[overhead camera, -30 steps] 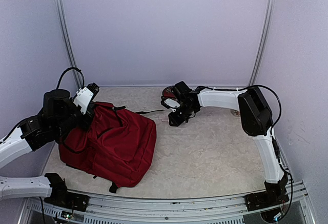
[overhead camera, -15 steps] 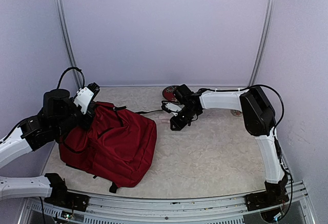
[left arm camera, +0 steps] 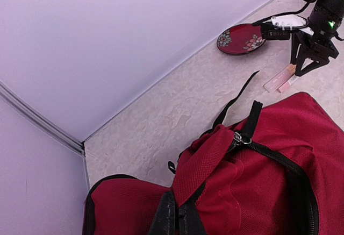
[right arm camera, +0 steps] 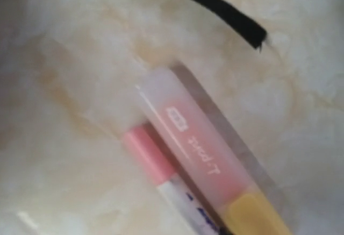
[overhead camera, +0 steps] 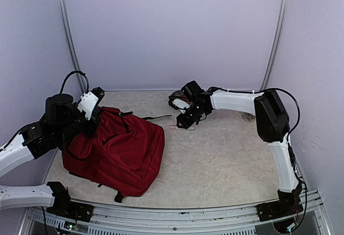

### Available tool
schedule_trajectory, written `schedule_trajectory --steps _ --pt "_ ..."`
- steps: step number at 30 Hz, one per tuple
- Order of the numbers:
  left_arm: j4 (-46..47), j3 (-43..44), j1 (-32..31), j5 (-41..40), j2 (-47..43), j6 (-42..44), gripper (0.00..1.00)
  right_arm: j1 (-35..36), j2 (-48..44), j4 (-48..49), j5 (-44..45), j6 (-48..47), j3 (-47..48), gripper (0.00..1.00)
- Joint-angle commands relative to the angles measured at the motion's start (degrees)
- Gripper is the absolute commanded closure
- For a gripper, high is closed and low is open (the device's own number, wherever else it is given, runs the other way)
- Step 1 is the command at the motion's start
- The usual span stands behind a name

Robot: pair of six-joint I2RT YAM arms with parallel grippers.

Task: Pack the student bag
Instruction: Adjust the pen at the center of the board.

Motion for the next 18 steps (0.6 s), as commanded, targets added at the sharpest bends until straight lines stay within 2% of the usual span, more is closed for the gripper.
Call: schedule_trajectory --steps 1,6,11,16,18 --pt "8.9 0.8 0.3 0.3 -2.2 0.1 1.00 -0.7 3.6 -2.9 2.4 -1.8 0.8 0.60" --pt "8.9 0.7 0.3 0.8 -2.2 0.2 1.00 -0.7 5.7 -6.4 2.9 -3.5 1.6 0.68" --pt "9.2 0.7 0.3 1.2 -2.2 0.1 1.00 -0.4 3.9 -5.9 0.7 -5.3 -3.3 0.71" --pt "9.4 0.5 0.3 1.8 -2.5 0.2 1.00 1.3 2.4 -9.7 5.5 -6.7 -6.0 0.73" --pt "9.4 0.4 0.3 2.0 -2.4 0.2 1.00 2.2 1.9 -12.4 7.9 -6.7 -6.6 0.84"
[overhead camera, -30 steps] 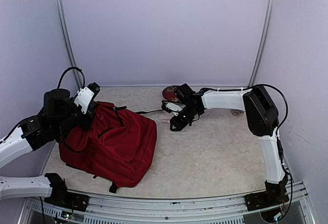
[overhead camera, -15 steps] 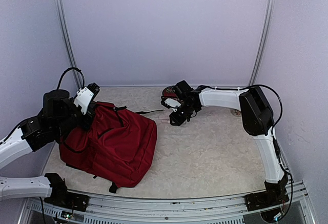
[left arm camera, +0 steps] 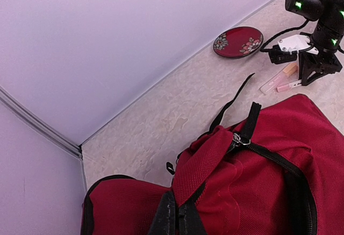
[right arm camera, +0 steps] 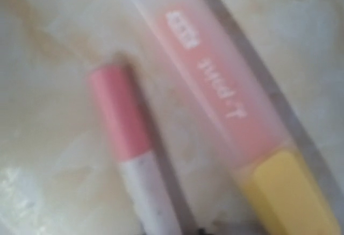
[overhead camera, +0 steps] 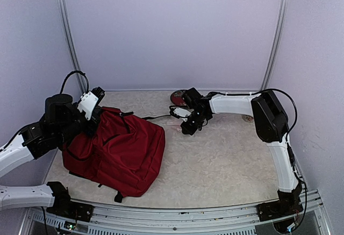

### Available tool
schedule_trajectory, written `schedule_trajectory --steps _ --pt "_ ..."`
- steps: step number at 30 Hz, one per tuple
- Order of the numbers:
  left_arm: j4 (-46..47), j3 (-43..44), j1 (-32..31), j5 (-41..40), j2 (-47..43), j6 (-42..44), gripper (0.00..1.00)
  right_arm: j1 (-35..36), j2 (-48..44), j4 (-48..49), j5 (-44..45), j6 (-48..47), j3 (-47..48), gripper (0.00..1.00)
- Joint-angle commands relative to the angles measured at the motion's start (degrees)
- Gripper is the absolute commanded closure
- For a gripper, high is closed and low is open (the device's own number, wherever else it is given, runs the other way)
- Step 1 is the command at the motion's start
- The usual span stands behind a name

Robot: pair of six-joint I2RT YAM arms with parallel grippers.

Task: Pack the student bag
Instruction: Adjust the pen at the center of the board.

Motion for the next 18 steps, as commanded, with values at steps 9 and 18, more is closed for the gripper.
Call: schedule_trajectory --steps 9,18 --pt "8.2 1.0 0.1 7.6 -2.0 -0.1 1.00 2.9 -8.6 -7.8 3.7 2.8 -5.3 1.00" --pt "5.5 3.2 -4.8 24.2 -0.9 0.8 1.00 3.3 -31.1 15.1 -13.5 3.5 -17.7 1.00"
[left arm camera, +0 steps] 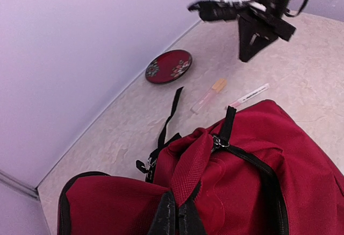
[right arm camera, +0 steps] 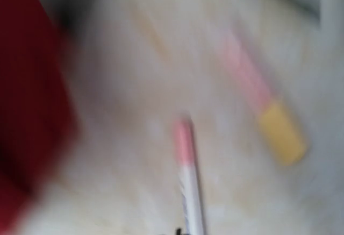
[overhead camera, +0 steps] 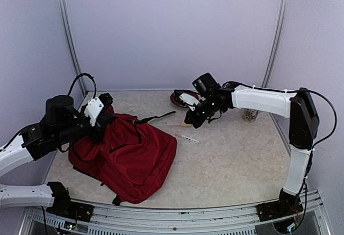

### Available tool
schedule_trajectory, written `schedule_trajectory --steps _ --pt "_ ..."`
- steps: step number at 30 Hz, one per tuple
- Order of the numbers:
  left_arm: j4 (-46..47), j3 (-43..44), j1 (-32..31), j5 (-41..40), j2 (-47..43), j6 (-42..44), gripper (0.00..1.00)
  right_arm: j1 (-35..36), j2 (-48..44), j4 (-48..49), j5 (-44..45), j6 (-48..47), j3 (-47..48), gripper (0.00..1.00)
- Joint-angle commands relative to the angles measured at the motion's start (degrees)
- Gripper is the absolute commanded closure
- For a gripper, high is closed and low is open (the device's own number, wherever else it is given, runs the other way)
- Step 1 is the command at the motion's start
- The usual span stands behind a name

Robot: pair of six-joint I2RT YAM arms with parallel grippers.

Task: Pack the student bag
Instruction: Adjust the pen at the center of the board, then pick up the pen from the center of the board.

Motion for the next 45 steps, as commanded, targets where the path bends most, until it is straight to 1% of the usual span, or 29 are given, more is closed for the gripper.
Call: schedule_trajectory --steps 1,2,3,6,8,12,14,18,22,27,29,32,36,37,39,45 --pt "5.1 3.5 -2.1 10.7 -0.6 0.5 1.00 1.5 -13.5 17.9 -12.6 0.4 -7.5 1.00" --pt "5.1 3.6 -2.0 10.4 -0.6 0.6 1.00 1.9 -15.3 21.5 -13.1 0.3 -10.0 1.00" --pt "5.0 3.7 -2.0 9.7 -0.5 0.6 1.00 2.1 -16.2 23.1 -13.0 0.5 -11.1 1.00" --pt "4.4 3.9 -1.9 6.0 -0.5 0.7 1.00 2.1 -14.8 20.0 -8.3 1.4 -9.2 1.00" --pt "3.4 4.3 -1.9 2.8 -0.6 0.5 1.00 2.1 -11.4 15.4 -4.3 2.3 -6.4 0.90" --pt "-0.2 6.3 -1.2 -10.2 0.5 -1.9 1.00 2.0 -1.7 3.0 5.0 5.3 3.6 0.67" --pt "-2.4 7.6 -0.1 -14.8 1.2 -3.0 1.00 2.0 3.4 -3.2 8.3 5.9 8.2 0.58" --pt "-2.7 7.3 0.8 -15.5 -0.1 -2.7 1.00 1.9 11.3 -11.5 10.1 6.2 15.0 0.41" --pt "-1.7 6.4 1.7 -14.8 -0.8 -2.4 1.00 2.0 15.8 -15.8 11.2 5.5 18.4 0.36" --pt "-1.3 6.4 1.9 -13.7 -0.1 -2.3 1.00 2.0 20.5 -20.2 10.1 4.7 20.9 0.37" --pt "-1.2 6.3 1.9 -13.5 0.1 -2.3 1.00 2.0 21.7 -21.2 9.8 4.6 21.6 0.41" --pt "-1.0 6.3 1.9 -13.1 0.3 -2.3 1.00 1.9 23.7 -23.0 10.8 4.8 22.9 0.49" --pt "-0.8 6.2 1.9 -12.8 0.3 -2.1 1.00 2.0 25.6 -24.1 11.5 4.5 23.4 0.52" --pt "-0.8 6.2 1.9 -12.7 0.4 -2.1 1.00 2.0 26.0 -24.1 11.6 4.4 23.5 0.54" --pt "-0.8 6.2 1.9 -12.5 0.4 -2.1 1.00 2.0 26.7 -24.5 11.6 4.2 24.1 0.64" --pt "-0.6 6.2 1.9 -12.0 0.4 -1.9 1.00 2.1 27.7 -25.4 12.5 3.8 25.1 0.84"
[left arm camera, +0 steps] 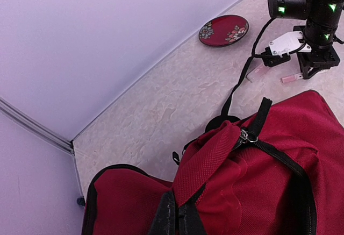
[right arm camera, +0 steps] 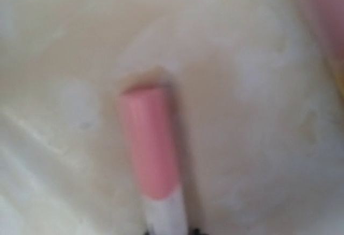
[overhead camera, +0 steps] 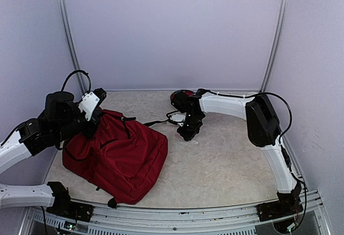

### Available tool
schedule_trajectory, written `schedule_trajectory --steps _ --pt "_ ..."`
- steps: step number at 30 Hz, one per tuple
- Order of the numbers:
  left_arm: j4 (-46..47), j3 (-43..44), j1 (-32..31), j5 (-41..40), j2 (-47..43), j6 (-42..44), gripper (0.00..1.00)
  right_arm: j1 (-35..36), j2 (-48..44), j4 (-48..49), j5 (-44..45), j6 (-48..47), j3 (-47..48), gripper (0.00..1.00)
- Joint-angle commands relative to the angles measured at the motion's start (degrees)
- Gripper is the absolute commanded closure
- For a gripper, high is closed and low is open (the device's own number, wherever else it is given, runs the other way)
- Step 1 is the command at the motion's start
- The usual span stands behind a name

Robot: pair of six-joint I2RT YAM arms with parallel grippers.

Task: Pack the student bag
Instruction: Pick up the pen from the center of the board.

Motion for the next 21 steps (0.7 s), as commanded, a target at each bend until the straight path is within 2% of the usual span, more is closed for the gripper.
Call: schedule_trajectory --steps 1,3,9,16,21 --pt "7.5 2.2 0.3 0.6 -0.7 -0.1 1.00 0.1 3.1 -2.6 1.4 -0.6 0.2 0.88" --pt "7.7 2.1 0.3 0.7 -0.5 -0.1 1.00 0.2 2.8 -2.6 1.4 -0.6 0.0 0.94" --pt "7.8 2.1 0.3 0.8 -0.1 -0.1 1.00 0.2 -0.1 -1.1 1.6 -0.1 -1.0 1.00" --pt "8.0 1.9 0.3 1.2 -0.2 -0.1 1.00 0.2 -8.1 7.5 -2.9 0.7 -6.6 1.00" --pt "8.0 1.8 0.3 1.3 -0.3 0.2 1.00 0.0 -12.1 9.5 -4.7 0.8 -8.3 1.00"
